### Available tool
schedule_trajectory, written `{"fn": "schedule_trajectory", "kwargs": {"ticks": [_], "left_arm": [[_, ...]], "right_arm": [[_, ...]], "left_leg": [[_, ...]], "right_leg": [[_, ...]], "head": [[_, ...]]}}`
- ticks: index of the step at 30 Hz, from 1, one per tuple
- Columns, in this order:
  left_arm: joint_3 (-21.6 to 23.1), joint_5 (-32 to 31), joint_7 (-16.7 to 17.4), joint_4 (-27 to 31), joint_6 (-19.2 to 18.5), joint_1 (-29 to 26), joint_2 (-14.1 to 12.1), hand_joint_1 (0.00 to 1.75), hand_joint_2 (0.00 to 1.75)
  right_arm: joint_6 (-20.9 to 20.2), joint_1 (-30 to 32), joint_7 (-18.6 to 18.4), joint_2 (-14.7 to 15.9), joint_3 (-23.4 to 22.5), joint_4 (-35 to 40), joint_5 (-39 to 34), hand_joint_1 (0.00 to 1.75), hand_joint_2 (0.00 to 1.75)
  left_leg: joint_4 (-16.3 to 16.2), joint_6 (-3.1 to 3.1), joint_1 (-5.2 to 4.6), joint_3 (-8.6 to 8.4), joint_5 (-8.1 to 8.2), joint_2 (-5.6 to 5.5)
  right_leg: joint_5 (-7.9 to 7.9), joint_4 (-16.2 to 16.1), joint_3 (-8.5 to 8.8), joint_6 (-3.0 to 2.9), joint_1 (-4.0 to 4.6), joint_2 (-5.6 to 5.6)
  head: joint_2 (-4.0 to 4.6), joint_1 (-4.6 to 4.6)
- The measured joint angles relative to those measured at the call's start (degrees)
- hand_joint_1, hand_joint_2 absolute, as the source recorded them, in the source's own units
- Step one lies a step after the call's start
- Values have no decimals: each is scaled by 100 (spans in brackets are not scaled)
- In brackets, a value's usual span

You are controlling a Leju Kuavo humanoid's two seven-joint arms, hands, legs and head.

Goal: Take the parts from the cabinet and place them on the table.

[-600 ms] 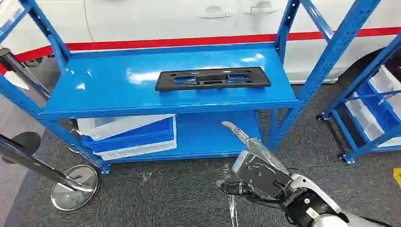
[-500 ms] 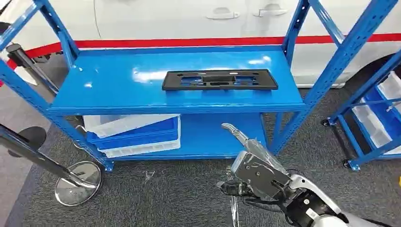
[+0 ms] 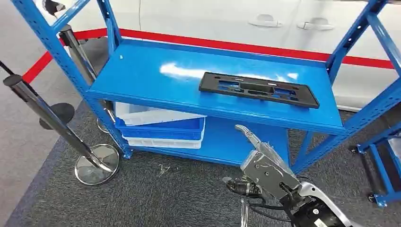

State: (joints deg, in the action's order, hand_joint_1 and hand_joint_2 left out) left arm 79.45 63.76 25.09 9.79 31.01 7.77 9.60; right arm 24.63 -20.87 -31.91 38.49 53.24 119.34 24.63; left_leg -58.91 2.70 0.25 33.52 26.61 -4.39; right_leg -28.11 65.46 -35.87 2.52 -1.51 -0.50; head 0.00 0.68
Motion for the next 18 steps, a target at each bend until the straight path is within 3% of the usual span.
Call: {"fn": "schedule_trajectory", "kwargs": {"ticks": [1, 2, 3, 4, 6, 7, 8, 9, 11, 12, 13, 14, 16, 17, 18], "left_arm": [[0, -2, 11, 0, -9, 1, 0, 0, 0], [0, -7, 15, 0, -9, 14, -7, 0, 0], [2, -7, 28, 0, -9, 21, -11, 0, 0], [2, -9, 31, 0, -9, 13, -15, 0, 0], [2, -4, 28, 0, -6, -16, -20, 0, 0], [4, -2, 28, 0, -6, -16, -33, 0, 0], [7, 0, 31, 0, -9, -13, -33, 0, 0], [7, 0, 31, 0, -13, -6, -35, 0, 0], [7, 0, 31, 0, -20, -1, -35, 0, 0], [7, 0, 28, 0, -26, -1, -35, 0, 0], [7, 0, 26, 0, -28, 0, -35, 0, 0], [7, 0, 26, 0, -28, -2, -35, 0, 0], [9, 0, 26, 0, -28, -4, -46, 0, 0], [9, 2, 26, 0, -28, -1, -48, 0, 0], [11, 2, 28, 0, -37, 8, -48, 0, 0]], "right_arm": [[2, 0, -11, 11, -2, 9, -13, 0, 175], [4, -1, -26, 26, -2, 11, -37, 0, 175], [18, 4, -39, 64, -11, 53, -48, 0, 175], [35, 13, -50, 94, -18, 66, -61, 0, 0], [68, 6, -52, 103, -37, 72, -64, 0, 0], [88, 0, -52, 107, -48, 92, -50, 0, 0], [103, 8, -50, 118, -63, 107, -20, 0, 0], [109, 8, -50, 138, -85, 125, -2, 0, 0], [118, 19, -77, 158, -98, 133, 22, 0, 0], [120, 29, -83, 164, -103, 133, 24, 0, 0], [120, 34, -83, 168, -107, 133, 24, 0, 0], [122, 33, -83, 171, -122, 133, 26, 0, 0], [125, 33, -83, 175, -144, 135, 37, 0, 0], [125, 33, -85, 177, -151, 136, 37, 0, 0], [127, 32, -85, 184, -160, 138, 37, 0, 0]], "left_leg": [[-16, -29, 9, 7, 18, -72], [-49, -74, -17, 48, 21, -141], [-70, -102, -1, 97, 8, -230], [-49, -149, 26, 120, -24, -268], [-10, -216, 31, 132, -53, -409], [-74, -228, 38, 159, 10, -238], [-308, -266, -10, 254, 160, 115], [-721, -295, -3, 463, 378, 283], [-1587, -323, 16, 895, 731, 386], [-1819, -326, 18, 1013, 756, 396], [-1735, -320, 18, 972, 635, 397], [-1394, -302, 18, 794, 414, 398], [-380, -231, 13, 246, -57, 402], [-87, -193, -21, 111, -15, 412], [2, -178, -29, 55, 4, 407]], "right_leg": [[179, -473, 198, 12, -39, -229], [80, -587, 244, 11, -43, -490], [78, -627, 277, -7, -50, -466], [82, -627, 266, -20, -20, -403], [108, -669, 296, -103, -34, -277], [126, -704, 330, -137, -54, -214], [121, -721, 352, -178, -48, -166], [116, -720, 354, -210, -33, -96], [105, -715, 352, -225, -11, 10], [101, -711, 353, -229, -6, 54], [95, -711, 362, -232, -4, 83], [90, -710, 375, -230, 0, 104], [66, -710, 413, -214, 7, 130], [54, -708, 413, -194, 30, 135], [42, -683, 391, -166, 49, 131]], "head": [[0, 0], [0, -2], [0, -11], [0, -11], [0, -11], [0, -6], [0, -61], [0, -74], [0, -74], [0, -74], [0, -74], [0, -74], [0, -76], [0, -70], [0, -72]]}}
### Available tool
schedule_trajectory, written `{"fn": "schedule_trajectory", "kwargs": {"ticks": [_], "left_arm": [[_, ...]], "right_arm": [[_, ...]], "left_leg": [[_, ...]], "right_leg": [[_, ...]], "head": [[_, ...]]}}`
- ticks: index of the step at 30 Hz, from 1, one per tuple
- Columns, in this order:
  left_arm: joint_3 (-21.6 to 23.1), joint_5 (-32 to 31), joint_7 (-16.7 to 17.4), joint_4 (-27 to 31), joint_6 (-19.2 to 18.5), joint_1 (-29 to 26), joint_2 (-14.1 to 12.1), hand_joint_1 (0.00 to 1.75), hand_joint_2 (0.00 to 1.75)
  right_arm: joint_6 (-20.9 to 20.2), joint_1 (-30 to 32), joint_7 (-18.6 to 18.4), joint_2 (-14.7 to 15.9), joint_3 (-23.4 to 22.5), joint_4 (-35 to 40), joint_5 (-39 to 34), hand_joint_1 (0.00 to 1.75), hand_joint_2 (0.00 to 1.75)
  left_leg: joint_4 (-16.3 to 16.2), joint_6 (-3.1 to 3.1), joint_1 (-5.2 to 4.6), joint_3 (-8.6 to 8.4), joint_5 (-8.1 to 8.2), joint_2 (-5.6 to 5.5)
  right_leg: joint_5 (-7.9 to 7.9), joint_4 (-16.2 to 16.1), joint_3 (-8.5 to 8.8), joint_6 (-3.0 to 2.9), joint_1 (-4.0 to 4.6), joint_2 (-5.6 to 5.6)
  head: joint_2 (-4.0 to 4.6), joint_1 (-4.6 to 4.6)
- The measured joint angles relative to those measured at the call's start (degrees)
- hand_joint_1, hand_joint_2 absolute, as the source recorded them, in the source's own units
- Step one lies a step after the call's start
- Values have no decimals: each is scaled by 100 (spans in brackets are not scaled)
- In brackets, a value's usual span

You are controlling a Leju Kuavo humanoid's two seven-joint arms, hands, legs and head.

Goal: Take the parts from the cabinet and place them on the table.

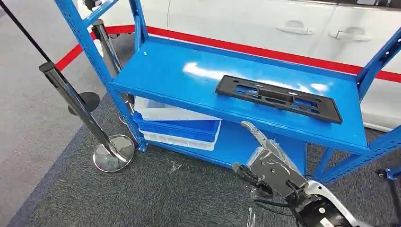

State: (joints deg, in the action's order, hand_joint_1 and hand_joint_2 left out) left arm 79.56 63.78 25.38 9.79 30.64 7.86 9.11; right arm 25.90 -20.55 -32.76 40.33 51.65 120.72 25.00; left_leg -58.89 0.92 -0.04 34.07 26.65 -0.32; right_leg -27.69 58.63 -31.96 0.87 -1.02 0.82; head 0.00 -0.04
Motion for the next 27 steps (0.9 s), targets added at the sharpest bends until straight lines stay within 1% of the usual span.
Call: {"fn": "schedule_trajectory", "kwargs": {"ticks": [1, 2, 3, 6, 7, 8, 10, 11, 12, 15, 16, 22, 27], "left_arm": [[7, 0, 2, 0, -11, 0, 0, 0, 0], [9, 0, 11, 0, -26, -2, 5, 0, 0], [9, 0, 22, 0, -33, -16, 2, 0, 0], [28, -13, 59, 0, -72, -17, 0, 0, 0], [41, -26, 72, 0, -94, -15, 0, 0, 0], [50, -59, 94, 0, -118, -15, 0, 0, 0], [85, -94, 125, 0, -171, -14, -2, 0, 0], [103, -116, 127, 0, -205, -14, -2, 0, 0], [116, -125, 127, 0, -234, -14, -2, 0, 0], [142, -166, 138, 0, -319, -15, -2, 0, 0], [146, -179, 149, 0, -337, -14, -2, 0, 0], [190, -179, 179, 0, -389, -14, -2, 0, 0], [192, -173, 256, 0, -505, -15, -2, 0, 0]], "right_arm": [[-2, 0, -7, 4, -9, 4, 4, 0, 0], [-9, 1, -22, 17, -20, 4, 41, 0, 175], [-17, -12, -54, 41, -33, 4, 89, 0, 175], [-119, -19, -150, 79, -105, -9, 302, 0, 175], [-190, -31, -175, 94, -125, -22, 436, 0, 175], [-302, -48, -201, 116, -153, -59, 729, 0, 175], [-507, -89, -205, 160, -212, -210, 1312, 0, 175], [-588, -100, -197, 195, -258, -314, 1458, 0, 175], [-627, -103, -177, 223, -295, -394, 1471, 0, 175], [-651, -124, -79, 299, -437, -739, 1407, 0, 175], [-647, -129, -33, 328, -501, -868, 1368, 0, 175], [-640, -166, 122, 398, -822, -1516, 1325, 0, 175], [-673, -162, 267, 415, -1040, -1924, 1279, 0, 175]], "left_leg": [[-8, 3, 10, 12, -16, 2], [1, -44, 31, 14, -23, -2], [4, -40, 19, 8, -22, -6], [2, -27, 14, 12, -16, -8], [2, -9, 14, 12, -10, -8], [2, 11, 12, 11, -9, -8], [2, 12, 7, 11, -9, -8], [0, 16, 5, 12, -8, -8], [0, 32, 4, 11, -6, -8], [-2, 36, 2, 11, -6, -8], [-2, 36, 2, 10, -6, -8], [5, 41, 8, 2, -10, -9], [25, 42, 9, -8, -13, -8]], "right_leg": [[2, -7, -8, 28, 2, 0], [-9, 3, 1, -75, 25, 0], [-10, -5, 12, -85, 20, 13], [18, -65, 37, -45, 18, 10], [19, -74, 41, -43, 18, 9], [22, -84, 48, -39, 18, 8], [34, -101, 52, -17, 15, 8], [36, -107, 54, 0, 13, 9], [32, -111, 57, 18, 11, 9], [36, -114, 57, 62, 10, 8], [37, -114, 57, 67, 10, 9], [37, -113, 56, 70, 21, 10], [37, -112, 55, 70, 25, 9]], "head": [[0, 9], [0, 9], [0, 9], [0, 9], [0, 13], [0, 9], [0, 9], [0, 11], [0, 9], [0, 7], [0, 9], [0, 9], [0, 7]]}}
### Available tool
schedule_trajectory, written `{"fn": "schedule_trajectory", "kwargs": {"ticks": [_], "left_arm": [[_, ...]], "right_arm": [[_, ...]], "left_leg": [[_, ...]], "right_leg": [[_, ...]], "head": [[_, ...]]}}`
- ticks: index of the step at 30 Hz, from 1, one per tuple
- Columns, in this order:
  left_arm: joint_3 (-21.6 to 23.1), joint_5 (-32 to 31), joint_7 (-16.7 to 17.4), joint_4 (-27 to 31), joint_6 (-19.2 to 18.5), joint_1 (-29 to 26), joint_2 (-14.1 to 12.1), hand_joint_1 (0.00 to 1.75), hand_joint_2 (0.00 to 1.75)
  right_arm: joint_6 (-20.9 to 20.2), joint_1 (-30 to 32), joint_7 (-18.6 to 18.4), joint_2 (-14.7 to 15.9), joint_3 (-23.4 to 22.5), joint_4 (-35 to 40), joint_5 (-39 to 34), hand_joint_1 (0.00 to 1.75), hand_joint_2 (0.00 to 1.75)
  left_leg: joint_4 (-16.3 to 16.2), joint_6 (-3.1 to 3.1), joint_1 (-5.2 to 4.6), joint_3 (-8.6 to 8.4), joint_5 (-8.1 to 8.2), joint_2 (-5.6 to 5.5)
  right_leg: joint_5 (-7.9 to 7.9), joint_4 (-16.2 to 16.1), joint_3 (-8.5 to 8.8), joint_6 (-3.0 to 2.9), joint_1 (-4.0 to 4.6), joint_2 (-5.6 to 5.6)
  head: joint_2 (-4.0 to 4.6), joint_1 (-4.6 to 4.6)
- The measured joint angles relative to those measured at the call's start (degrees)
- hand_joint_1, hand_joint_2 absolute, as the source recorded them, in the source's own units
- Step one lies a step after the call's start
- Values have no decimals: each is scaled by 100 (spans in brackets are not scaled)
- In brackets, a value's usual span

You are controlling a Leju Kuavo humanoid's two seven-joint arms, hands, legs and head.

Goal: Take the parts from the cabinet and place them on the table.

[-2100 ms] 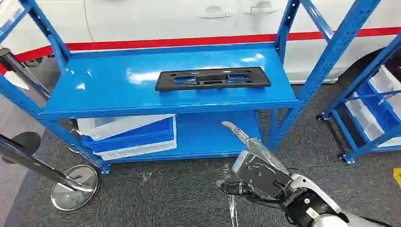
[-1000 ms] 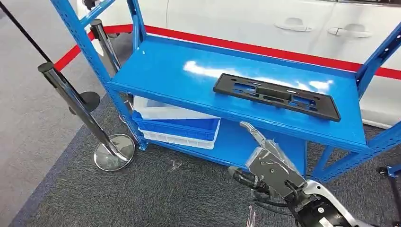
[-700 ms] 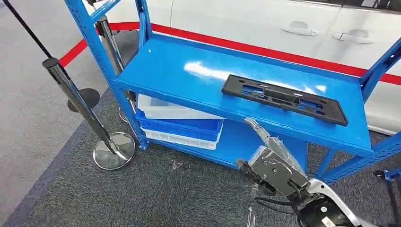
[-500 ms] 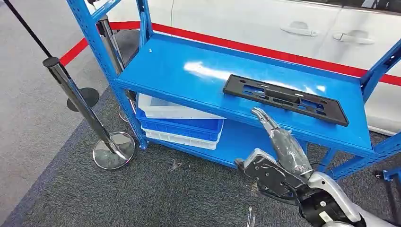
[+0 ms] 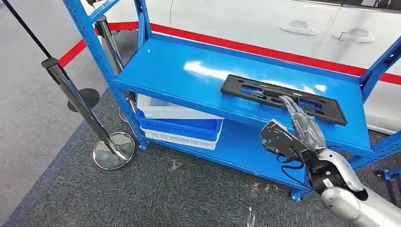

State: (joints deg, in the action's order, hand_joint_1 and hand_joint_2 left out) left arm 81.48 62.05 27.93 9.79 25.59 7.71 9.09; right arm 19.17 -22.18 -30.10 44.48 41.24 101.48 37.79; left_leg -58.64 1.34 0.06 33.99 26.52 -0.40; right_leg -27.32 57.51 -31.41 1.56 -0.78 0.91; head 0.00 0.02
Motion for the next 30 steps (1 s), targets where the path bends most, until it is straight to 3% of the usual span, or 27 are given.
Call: {"fn": "schedule_trajectory", "kwargs": {"ticks": [10, 16, 30], "left_arm": [[0, 35, 48, 0, -229, 0, 0, 0, 0], [46, -48, 133, 0, 370, -2, 125, 0, 0], [251, -153, 138, 0, 105, -1, 221, 0, 0]], "right_arm": [[-103, 104, 190, -98, -35, -614, 199, 0, 175], [-76, 153, 266, -116, -59, -795, 129, 0, 175], [-13, 174, 409, -149, -70, -1075, 61, 0, 175]], "left_leg": [[12, 0, 2, -4, -1, 0], [12, 0, 1, -5, -1, 0], [13, 0, 2, -6, -1, 0]], "right_leg": [[-5, 0, -1, 1, 0, 0], [-6, 0, -1, 1, -1, 0], [-6, 0, -1, 1, 0, 0]], "head": [[0, 0], [0, 2], [0, 0]]}}
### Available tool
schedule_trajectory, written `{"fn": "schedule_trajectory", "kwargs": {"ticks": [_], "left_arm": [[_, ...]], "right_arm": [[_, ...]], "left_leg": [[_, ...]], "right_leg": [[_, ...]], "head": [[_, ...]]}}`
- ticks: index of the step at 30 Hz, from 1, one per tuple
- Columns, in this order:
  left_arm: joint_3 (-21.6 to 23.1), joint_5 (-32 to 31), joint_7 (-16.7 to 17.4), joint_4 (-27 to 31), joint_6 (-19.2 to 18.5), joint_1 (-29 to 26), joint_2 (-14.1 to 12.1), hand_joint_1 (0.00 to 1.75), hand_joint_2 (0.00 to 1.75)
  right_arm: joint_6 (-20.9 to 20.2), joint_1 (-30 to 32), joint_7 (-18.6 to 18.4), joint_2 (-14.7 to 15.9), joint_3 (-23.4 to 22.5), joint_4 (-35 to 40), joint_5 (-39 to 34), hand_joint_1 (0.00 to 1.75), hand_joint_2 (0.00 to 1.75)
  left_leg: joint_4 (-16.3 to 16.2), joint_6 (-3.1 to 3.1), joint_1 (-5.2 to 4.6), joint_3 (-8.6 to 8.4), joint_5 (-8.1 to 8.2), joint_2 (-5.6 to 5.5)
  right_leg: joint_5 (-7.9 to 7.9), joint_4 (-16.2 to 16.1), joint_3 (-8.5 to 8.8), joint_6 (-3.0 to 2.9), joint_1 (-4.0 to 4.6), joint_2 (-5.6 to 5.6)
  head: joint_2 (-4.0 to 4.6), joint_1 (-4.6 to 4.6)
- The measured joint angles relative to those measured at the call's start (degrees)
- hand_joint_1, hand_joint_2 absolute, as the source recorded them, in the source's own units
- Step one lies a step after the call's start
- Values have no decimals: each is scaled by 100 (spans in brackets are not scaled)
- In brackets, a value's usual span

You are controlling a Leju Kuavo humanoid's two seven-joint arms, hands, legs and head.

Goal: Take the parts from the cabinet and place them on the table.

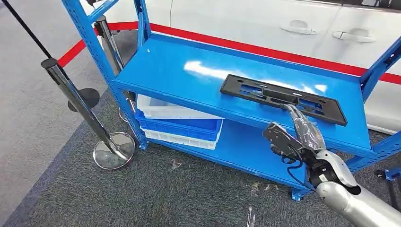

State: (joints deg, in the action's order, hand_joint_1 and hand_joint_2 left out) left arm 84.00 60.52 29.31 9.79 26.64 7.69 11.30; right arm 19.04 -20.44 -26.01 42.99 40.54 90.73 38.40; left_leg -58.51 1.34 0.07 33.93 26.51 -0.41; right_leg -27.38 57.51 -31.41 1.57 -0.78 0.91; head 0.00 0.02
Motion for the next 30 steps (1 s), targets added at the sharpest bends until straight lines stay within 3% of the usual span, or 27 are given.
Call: {"fn": "schedule_trajectory", "kwargs": {"ticks": [15, 19, 22, 23, 24, 27, 28, 29, 30], "left_arm": [[146, -41, 0, 0, -13, 1, 0, 0, 0], [177, -57, 0, 0, -17, 1, 0, 0, 0], [184, -74, 0, 0, -28, 2, 2, 0, 0], [186, -74, 0, 0, -31, 5, 17, 0, 0], [186, -74, 0, 0, -31, 3, 18, 0, 0], [205, -90, 0, 0, -53, 10, 31, 0, 0], [214, -90, 0, 0, -74, 7, 31, 0, 0], [219, -92, 0, 0, -92, 2, 31, 0, 0], [223, -94, 0, 0, -109, 3, 31, 0, 0]], "right_arm": [[41, 39, -26, -94, 9, -109, 2, 0, 175], [122, 63, -17, -125, 11, -166, 50, 0, 175], [153, 66, -4, -138, 9, -214, 68, 0, 175], [159, 79, -4, -131, -4, -218, 70, 0, 175], [162, 76, -2, -133, -4, -232, 70, 0, 175], [184, 97, 28, -138, 4, -282, 83, 0, 175], [186, 120, 42, -144, 15, -301, 87, 0, 175], [186, 126, 55, -157, 18, -317, 96, 0, 175], [186, 121, 68, -171, 17, -332, 105, 0, 175]], "left_leg": [[-19, 9, -40, 5, 6, -1], [-46, 48, -60, 15, 29, -2], [3, 115, -65, 6, 11, -11], [123, 163, 31, -75, -47, -2], [192, 183, 16, -135, -54, -5], [206, 212, 21, -159, -47, -5], [200, 204, 21, -162, -33, -11], [184, 184, 30, -171, -14, -25], [156, 153, 47, -182, 16, -43]], "right_leg": [[1, -2, 0, 7, -25, 1], [-2, -3, 4, 38, -41, 2], [18, -62, 34, 99, -41, 10], [-17, -56, 25, 110, -56, 4], [-96, 65, 0, 114, -55, -19], [-620, 1303, -645, 155, -77, -67], [-660, 1602, -842, 175, -90, -71], [-546, 1605, -901, 200, -112, -70], [-318, 1353, -821, 225, -140, -69]], "head": [[0, 0], [0, 0], [0, -4], [0, -2], [0, 31], [0, 59], [0, 55], [0, 61], [0, 55]]}}
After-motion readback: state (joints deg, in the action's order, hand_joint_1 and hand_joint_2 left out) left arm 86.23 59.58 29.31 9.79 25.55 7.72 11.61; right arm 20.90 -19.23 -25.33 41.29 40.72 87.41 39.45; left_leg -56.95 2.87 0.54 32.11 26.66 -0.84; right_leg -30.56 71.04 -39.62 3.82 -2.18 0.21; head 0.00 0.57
